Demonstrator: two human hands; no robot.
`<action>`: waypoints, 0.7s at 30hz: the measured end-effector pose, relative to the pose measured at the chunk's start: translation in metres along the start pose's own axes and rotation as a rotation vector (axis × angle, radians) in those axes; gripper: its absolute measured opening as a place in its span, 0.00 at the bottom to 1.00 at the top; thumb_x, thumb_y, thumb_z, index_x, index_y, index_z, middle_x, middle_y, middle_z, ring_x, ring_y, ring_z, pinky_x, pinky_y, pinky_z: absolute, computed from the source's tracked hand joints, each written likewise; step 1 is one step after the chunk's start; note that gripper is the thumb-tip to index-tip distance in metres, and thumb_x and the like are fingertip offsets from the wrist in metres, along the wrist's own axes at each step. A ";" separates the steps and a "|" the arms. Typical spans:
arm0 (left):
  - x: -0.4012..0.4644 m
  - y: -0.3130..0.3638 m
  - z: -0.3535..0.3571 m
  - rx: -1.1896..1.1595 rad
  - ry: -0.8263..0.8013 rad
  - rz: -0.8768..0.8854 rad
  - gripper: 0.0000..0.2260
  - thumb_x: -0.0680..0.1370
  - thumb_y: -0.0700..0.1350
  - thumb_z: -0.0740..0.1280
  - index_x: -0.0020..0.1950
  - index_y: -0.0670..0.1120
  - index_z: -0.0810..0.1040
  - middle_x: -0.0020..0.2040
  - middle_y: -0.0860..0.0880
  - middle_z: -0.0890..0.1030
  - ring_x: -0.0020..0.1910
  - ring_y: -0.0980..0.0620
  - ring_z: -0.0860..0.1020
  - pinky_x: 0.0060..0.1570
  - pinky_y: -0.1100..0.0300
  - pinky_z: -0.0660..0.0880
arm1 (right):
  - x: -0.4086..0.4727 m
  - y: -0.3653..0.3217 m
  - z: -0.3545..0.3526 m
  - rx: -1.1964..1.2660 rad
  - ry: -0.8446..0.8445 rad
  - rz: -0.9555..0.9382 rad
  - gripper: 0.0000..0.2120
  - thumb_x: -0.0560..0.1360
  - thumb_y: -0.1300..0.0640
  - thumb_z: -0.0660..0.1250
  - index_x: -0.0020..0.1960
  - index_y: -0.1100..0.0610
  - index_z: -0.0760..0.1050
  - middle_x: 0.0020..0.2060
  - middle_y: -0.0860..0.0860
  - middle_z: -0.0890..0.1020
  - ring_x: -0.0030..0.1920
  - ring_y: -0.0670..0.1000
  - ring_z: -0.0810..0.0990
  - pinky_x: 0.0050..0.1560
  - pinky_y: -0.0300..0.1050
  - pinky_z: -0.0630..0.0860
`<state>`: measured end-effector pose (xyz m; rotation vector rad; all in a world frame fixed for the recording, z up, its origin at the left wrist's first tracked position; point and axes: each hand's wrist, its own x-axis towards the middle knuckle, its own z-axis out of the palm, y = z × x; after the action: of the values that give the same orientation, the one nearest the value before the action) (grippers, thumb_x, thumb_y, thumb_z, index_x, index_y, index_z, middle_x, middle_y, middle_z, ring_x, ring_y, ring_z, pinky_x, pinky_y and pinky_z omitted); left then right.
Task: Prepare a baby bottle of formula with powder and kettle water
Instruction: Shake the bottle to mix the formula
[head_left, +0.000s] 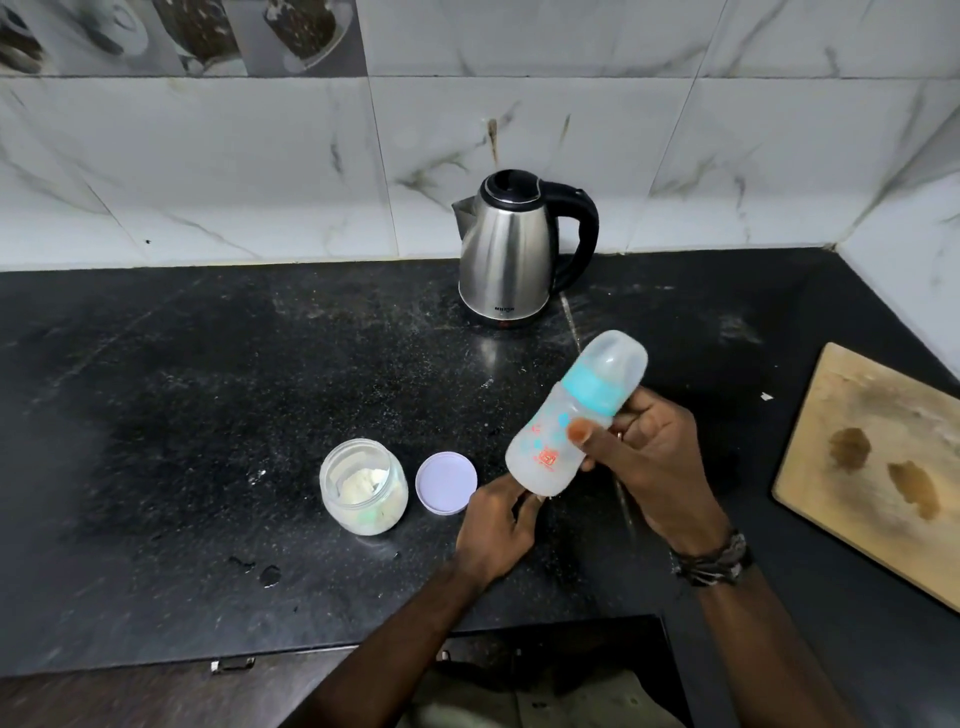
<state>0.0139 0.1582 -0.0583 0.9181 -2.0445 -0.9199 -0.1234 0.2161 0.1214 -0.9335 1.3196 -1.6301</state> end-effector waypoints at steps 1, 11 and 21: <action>0.000 0.000 0.000 -0.003 -0.001 0.005 0.08 0.80 0.42 0.69 0.56 0.43 0.85 0.53 0.45 0.88 0.52 0.51 0.83 0.50 0.58 0.78 | 0.001 0.002 -0.003 0.045 -0.004 -0.002 0.27 0.60 0.41 0.82 0.51 0.57 0.83 0.44 0.54 0.88 0.39 0.50 0.85 0.38 0.45 0.82; -0.001 0.001 0.000 -0.004 -0.016 -0.004 0.06 0.81 0.43 0.68 0.54 0.44 0.85 0.50 0.48 0.87 0.49 0.52 0.83 0.50 0.66 0.74 | 0.004 -0.002 -0.008 0.304 0.040 0.039 0.20 0.63 0.43 0.79 0.48 0.55 0.86 0.46 0.52 0.88 0.45 0.49 0.87 0.41 0.45 0.83; 0.000 0.001 0.001 -0.008 0.003 0.020 0.06 0.81 0.41 0.69 0.55 0.44 0.85 0.51 0.48 0.87 0.50 0.53 0.83 0.52 0.64 0.76 | 0.001 0.000 -0.004 0.384 0.081 0.072 0.16 0.68 0.42 0.73 0.47 0.53 0.87 0.47 0.51 0.88 0.47 0.49 0.87 0.44 0.47 0.84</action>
<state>0.0128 0.1588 -0.0579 0.8927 -2.0420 -0.9149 -0.1272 0.2171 0.1204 -0.5874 1.0267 -1.7972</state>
